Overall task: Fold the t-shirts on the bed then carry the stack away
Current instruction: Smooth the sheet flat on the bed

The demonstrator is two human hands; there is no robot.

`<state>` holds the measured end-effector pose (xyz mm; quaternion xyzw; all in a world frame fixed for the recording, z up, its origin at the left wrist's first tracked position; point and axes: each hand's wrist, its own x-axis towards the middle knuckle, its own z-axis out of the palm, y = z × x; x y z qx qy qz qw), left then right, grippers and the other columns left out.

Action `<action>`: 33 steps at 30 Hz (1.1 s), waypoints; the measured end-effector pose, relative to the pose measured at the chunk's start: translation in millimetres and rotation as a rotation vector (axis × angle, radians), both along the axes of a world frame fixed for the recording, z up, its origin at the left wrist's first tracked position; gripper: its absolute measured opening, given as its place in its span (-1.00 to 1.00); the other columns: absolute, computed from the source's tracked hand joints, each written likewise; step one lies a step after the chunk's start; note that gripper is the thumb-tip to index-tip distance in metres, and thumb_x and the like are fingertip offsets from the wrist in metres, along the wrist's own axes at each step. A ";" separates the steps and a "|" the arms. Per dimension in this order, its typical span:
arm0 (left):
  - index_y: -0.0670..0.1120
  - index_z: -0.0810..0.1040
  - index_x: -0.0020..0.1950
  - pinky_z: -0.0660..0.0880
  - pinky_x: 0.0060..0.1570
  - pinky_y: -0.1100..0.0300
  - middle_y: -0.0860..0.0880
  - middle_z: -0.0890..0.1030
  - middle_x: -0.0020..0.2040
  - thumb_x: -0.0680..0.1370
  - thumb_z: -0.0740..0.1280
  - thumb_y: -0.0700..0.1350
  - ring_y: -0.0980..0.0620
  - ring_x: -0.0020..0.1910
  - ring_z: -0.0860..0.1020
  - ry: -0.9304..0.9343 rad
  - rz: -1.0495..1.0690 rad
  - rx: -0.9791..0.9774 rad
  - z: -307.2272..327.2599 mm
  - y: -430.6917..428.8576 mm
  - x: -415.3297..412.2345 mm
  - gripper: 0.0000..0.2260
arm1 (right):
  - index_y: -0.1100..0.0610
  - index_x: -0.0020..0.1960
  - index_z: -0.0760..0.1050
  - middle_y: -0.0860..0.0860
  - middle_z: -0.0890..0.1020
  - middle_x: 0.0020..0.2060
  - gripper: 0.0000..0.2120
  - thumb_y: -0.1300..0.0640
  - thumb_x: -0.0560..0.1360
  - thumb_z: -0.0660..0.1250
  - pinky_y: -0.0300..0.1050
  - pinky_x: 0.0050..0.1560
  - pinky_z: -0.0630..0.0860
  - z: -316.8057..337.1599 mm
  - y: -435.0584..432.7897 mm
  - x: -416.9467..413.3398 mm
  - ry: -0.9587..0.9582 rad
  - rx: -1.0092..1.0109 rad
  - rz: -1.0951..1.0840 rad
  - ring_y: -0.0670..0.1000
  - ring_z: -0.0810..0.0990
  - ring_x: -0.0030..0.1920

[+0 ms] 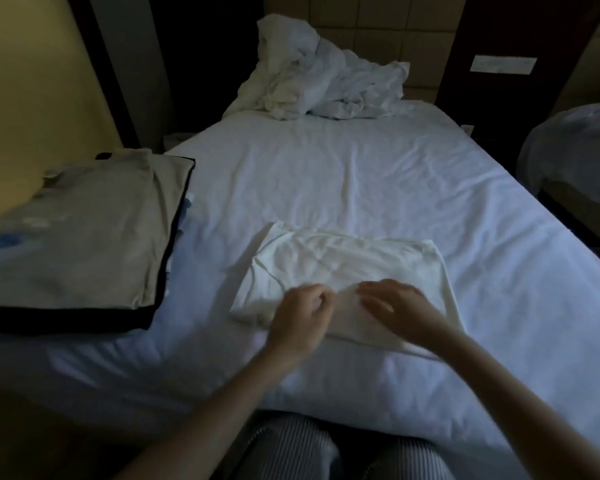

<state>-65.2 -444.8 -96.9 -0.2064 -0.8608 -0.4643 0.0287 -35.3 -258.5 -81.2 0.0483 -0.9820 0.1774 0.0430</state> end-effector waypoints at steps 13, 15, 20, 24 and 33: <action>-0.17 0.55 -0.05 0.59 -0.19 0.15 -0.16 0.67 -0.11 0.57 0.28 0.01 -0.01 -0.16 0.64 -1.100 0.234 0.891 -13.9 44.8 28.3 -0.76 | -0.02 0.47 0.11 0.06 0.28 0.42 -0.39 -0.32 0.53 -0.05 0.05 0.41 0.06 -25.9 2.6 -115.5 -0.084 0.192 -0.202 0.11 0.19 0.43; -0.16 0.57 0.04 0.57 0.04 0.08 -0.11 0.65 0.05 0.43 0.41 0.17 0.03 0.00 0.63 -0.908 0.335 0.886 -19.2 63.4 23.5 -0.58 | -0.04 0.43 0.18 0.07 0.32 0.37 -0.39 -0.35 0.51 -0.04 0.07 0.36 0.14 -23.2 3.1 -117.1 -0.117 0.197 -0.232 0.13 0.25 0.38; -0.28 0.46 0.30 0.41 0.26 0.07 -0.19 0.53 0.25 0.60 0.23 -0.01 -0.13 0.24 0.50 -0.758 0.454 0.778 -8.5 82.0 12.8 -0.59 | 0.03 0.32 0.28 0.14 0.49 0.19 -0.45 -0.32 0.53 -0.04 0.09 0.19 0.29 -17.9 -6.4 -103.2 -0.085 0.260 -0.308 0.20 0.47 0.18; -0.35 0.44 0.28 0.38 0.15 0.18 -0.25 0.52 0.25 0.60 0.20 -0.17 -0.16 0.25 0.49 -0.689 0.414 0.593 -11.3 65.1 1.8 -0.67 | 0.09 0.27 0.27 0.15 0.58 0.09 -0.53 -0.23 0.59 -0.07 0.02 0.00 0.36 -7.7 -15.4 -75.7 -0.100 0.234 -0.409 0.18 0.56 0.07; -0.13 0.41 0.32 0.52 -0.38 0.32 -0.02 0.58 -0.11 0.56 0.29 -0.22 0.12 -0.28 0.60 -0.690 0.182 0.493 0.2 -61.2 -12.1 -0.68 | 0.19 0.30 0.32 0.15 0.49 0.23 -0.55 -0.10 0.56 0.19 -0.01 0.17 0.42 3.7 -24.5 0.9 -0.370 -0.228 -0.411 0.14 0.50 0.15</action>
